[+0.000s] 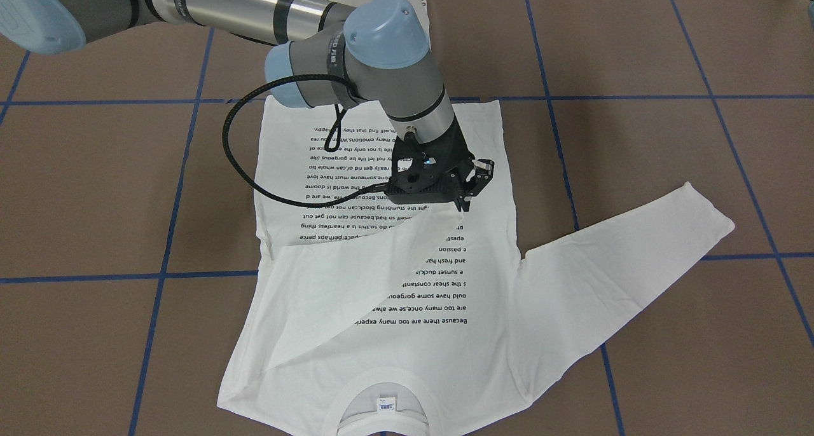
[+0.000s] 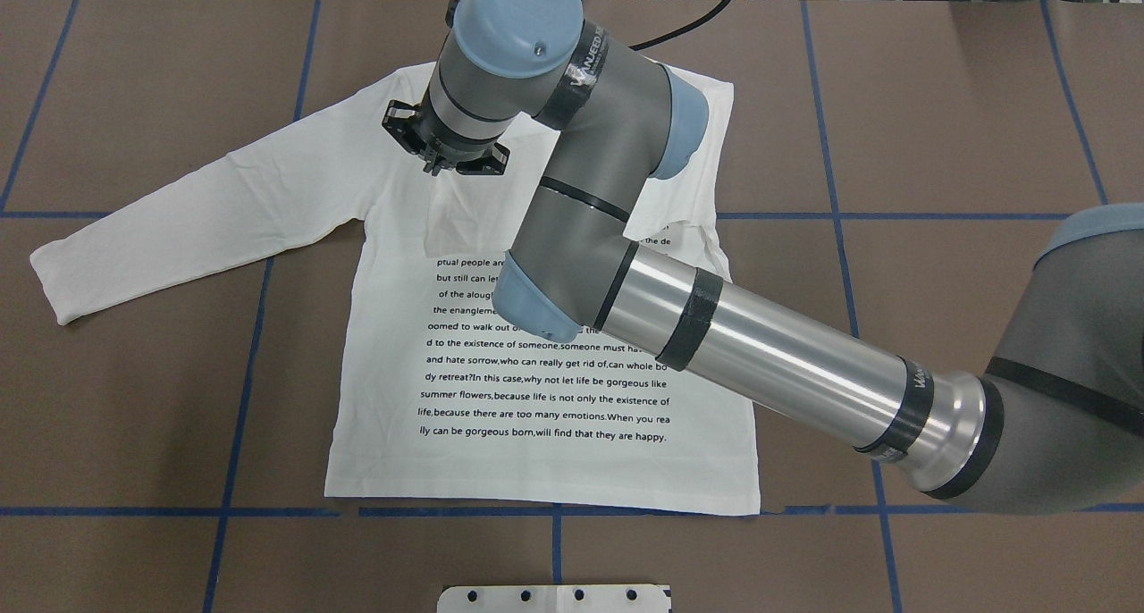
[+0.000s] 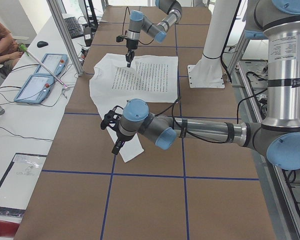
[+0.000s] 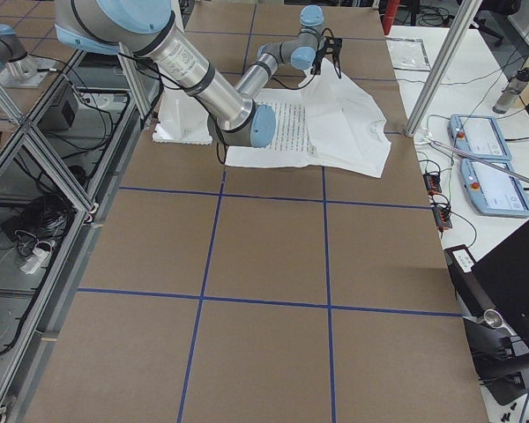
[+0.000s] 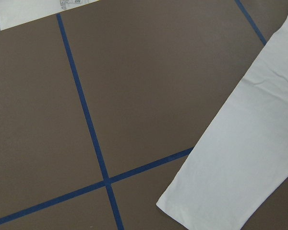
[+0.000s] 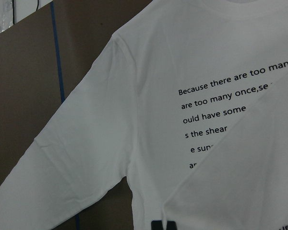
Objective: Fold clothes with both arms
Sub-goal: 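Carry the grasped sleeve across the shirt body toward the left arm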
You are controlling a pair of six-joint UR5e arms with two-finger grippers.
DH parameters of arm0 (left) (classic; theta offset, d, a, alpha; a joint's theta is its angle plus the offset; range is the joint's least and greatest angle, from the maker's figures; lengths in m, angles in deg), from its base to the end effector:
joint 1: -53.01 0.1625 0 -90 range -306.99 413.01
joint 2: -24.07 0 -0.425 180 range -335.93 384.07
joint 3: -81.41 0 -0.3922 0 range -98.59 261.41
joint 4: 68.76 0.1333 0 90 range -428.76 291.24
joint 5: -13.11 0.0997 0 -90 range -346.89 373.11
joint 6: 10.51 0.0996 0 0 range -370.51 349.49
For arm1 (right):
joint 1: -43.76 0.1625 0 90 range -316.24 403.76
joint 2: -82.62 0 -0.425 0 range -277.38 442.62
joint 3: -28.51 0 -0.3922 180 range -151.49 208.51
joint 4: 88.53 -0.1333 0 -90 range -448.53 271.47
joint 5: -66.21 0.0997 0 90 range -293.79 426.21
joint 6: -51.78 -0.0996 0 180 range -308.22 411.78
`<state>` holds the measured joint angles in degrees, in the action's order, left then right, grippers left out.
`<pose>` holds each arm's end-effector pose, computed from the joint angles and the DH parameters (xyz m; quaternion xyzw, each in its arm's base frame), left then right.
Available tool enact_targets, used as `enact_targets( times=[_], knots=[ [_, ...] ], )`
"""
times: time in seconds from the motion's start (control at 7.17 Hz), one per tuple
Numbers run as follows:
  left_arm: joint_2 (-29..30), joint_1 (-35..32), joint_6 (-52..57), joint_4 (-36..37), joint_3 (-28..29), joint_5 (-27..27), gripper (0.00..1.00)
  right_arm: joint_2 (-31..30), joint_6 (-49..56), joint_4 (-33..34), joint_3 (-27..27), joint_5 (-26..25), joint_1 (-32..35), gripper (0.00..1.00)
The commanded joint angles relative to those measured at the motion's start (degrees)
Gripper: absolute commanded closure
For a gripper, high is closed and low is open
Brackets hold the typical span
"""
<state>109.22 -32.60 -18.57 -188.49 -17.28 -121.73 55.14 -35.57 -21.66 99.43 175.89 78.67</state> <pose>-0.0263 -0.4809 0.5634 0.2258 0.3919 0.0817 0.8881 -0.5887 -0.5325 0.0347 0.0388 -0.5579 0.1387 0.8173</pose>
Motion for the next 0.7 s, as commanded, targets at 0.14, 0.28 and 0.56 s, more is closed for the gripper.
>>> enact_targets(
  times=[0.14,0.28,0.56],
  knots=[
    [0.19,0.09,-3.19,-0.33,-0.01,0.02,0.0,2.7,-0.01,-4.2,-5.53,-3.33,-1.86,1.0],
    [0.19,0.09,-3.19,-0.33,-0.01,0.02,0.0,2.79,-0.1,-4.29,-5.97,-3.94,-1.87,1.0],
    [0.19,1.66,-3.8,-0.41,0.08,0.11,0.0,5.4,-2.46,-4.38,-9.37,-6.56,-2.83,0.14]
  ],
)
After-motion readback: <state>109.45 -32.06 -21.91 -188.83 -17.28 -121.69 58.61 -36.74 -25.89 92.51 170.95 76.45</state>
